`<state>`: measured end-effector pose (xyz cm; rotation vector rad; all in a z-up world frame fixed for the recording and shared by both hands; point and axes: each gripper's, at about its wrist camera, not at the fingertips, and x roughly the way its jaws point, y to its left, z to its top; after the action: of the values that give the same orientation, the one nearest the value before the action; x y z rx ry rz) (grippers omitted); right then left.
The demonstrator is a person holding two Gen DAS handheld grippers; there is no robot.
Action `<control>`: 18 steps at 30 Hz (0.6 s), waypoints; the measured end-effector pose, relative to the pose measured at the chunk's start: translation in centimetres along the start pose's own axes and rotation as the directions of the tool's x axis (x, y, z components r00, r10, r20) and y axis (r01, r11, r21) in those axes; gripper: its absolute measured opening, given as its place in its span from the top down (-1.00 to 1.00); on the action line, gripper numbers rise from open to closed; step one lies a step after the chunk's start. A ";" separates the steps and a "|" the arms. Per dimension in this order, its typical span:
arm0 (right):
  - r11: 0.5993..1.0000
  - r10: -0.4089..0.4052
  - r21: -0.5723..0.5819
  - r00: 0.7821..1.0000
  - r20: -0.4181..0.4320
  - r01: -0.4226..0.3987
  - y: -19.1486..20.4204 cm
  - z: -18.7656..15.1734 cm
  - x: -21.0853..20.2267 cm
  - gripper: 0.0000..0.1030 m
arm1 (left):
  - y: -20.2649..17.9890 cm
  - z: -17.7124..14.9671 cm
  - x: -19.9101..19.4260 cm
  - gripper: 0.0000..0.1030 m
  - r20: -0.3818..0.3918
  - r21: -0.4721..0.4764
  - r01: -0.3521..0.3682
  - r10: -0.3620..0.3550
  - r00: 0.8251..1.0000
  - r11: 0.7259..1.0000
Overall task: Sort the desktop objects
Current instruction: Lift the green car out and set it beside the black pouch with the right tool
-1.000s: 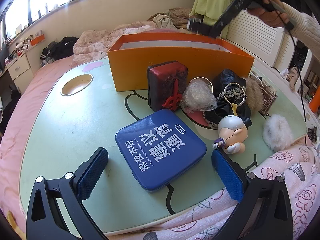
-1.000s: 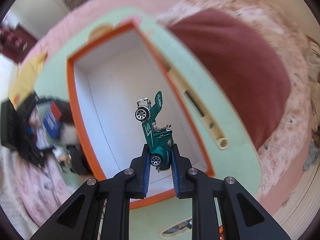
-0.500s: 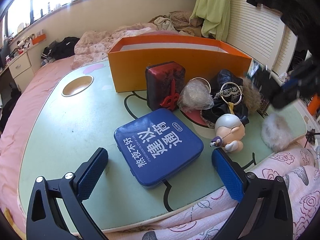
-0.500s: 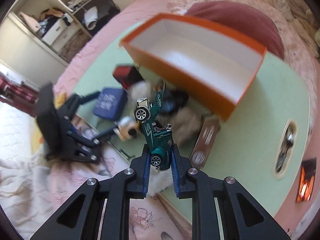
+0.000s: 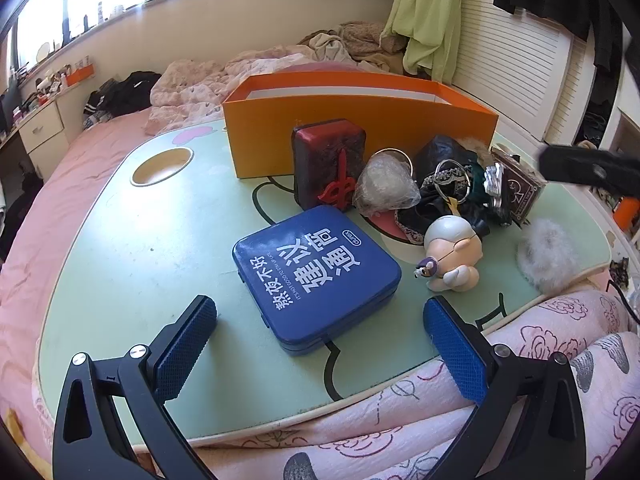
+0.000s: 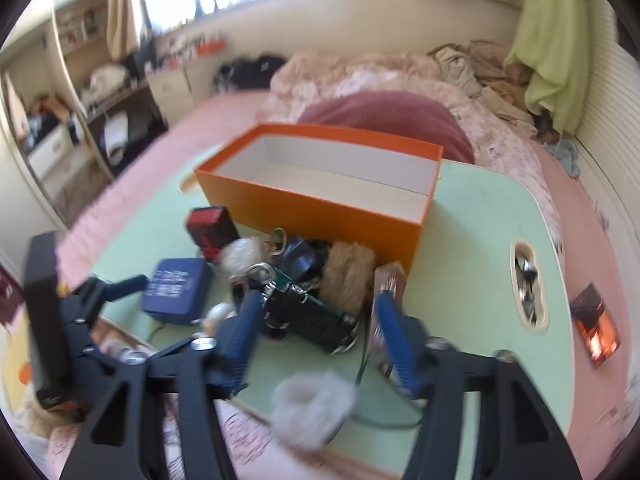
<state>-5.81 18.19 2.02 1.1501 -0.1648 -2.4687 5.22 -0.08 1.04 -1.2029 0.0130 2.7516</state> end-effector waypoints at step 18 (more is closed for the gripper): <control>0.994 -0.108 -0.035 0.994 -0.031 0.107 -1.1 -6.8 1.2 -0.93 | 1.2 -0.2 0.5 -0.99 -0.030 -0.039 -0.036 0.034 0.999 0.999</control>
<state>-1.70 19.09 -3.60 1.2141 -0.0531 -2.5340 4.85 -1.23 0.52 -1.2654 -0.0173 2.7762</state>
